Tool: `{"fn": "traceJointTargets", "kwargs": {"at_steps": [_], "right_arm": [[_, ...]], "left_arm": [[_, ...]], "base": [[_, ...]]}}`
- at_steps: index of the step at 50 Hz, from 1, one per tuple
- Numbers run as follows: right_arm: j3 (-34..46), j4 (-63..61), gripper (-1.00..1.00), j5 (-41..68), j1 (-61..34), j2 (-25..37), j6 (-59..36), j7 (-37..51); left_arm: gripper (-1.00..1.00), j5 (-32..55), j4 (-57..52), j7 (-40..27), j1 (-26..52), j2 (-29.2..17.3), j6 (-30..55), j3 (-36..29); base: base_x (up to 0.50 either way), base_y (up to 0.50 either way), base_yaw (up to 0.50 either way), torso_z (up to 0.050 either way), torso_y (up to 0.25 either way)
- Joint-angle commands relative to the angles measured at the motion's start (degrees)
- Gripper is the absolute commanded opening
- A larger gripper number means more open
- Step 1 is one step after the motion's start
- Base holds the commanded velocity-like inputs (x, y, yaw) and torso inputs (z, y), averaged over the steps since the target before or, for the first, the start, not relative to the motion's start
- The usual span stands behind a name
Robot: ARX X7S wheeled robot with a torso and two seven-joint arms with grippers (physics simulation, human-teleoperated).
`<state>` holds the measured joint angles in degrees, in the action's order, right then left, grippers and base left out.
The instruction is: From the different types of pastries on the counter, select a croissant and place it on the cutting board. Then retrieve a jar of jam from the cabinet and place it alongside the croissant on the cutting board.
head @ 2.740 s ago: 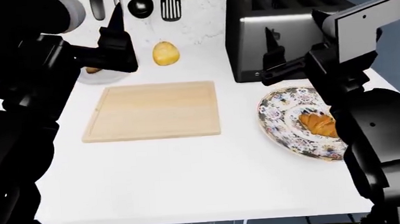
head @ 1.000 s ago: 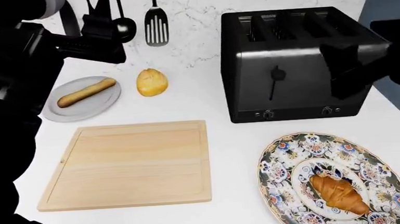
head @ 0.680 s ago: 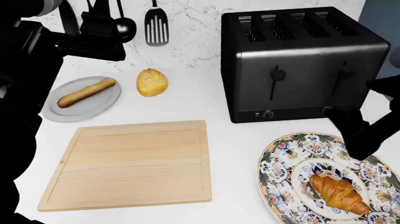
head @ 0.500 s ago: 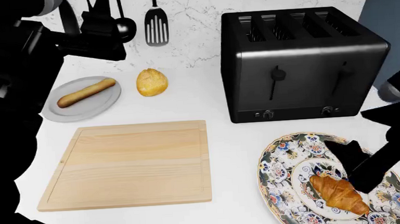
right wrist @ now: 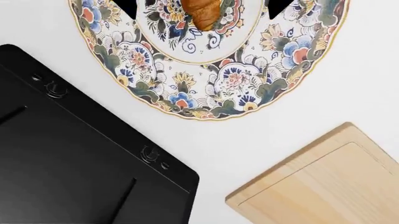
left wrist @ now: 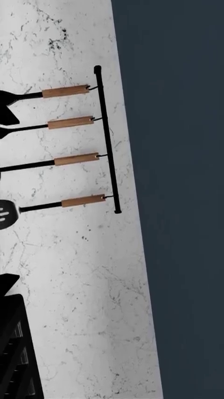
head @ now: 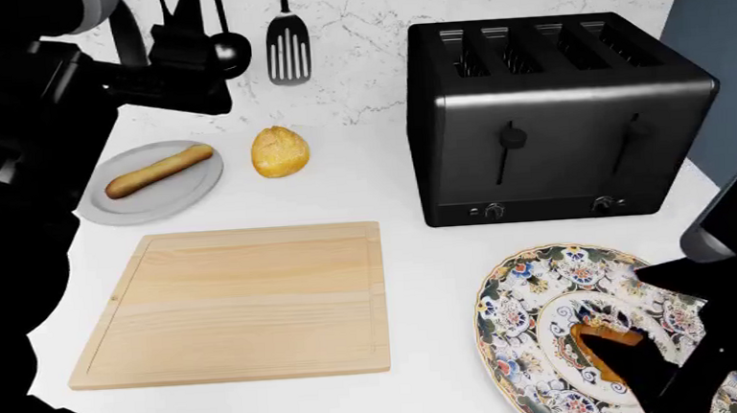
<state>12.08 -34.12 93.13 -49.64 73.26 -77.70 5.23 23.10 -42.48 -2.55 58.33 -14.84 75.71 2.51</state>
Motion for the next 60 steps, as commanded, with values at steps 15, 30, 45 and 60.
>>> {"fn": "traceJointTargets", "kwargs": {"at_steps": [15, 30, 45, 60], "right_arm": [[2.75, -0.78, 1.0, -10.3, 10.49, -0.57, 4.76, -4.91], [4.55, 0.09, 1.0, -14.13, 11.89, -1.42, 5.78, -6.56], [4.81, 1.1, 1.0, -14.88, 12.65, -0.52, 5.87, -6.04], [4.79, 0.81, -1.0, -13.57, 10.89, -0.6, 4.67, -5.35]], "left_arm": [[1.0, 0.82, -0.27, -0.57, -0.47, -0.51, -0.22, 0.41], [1.0, 1.33, -0.35, -0.91, -0.71, -0.7, -0.33, 0.73], [1.0, 1.85, -0.4, -1.25, -0.64, -0.87, -0.43, 0.81], [1.0, 2.18, -0.3, -1.55, -1.27, -1.18, -1.05, 0.8]], "base": [[0.0, 0.0, 0.0, 0.0, 0.0], [0.0, 0.0, 0.0, 0.0, 0.0], [0.0, 0.0, 0.0, 0.0, 0.0], [0.0, 0.0, 0.0, 0.0, 0.0]]}}
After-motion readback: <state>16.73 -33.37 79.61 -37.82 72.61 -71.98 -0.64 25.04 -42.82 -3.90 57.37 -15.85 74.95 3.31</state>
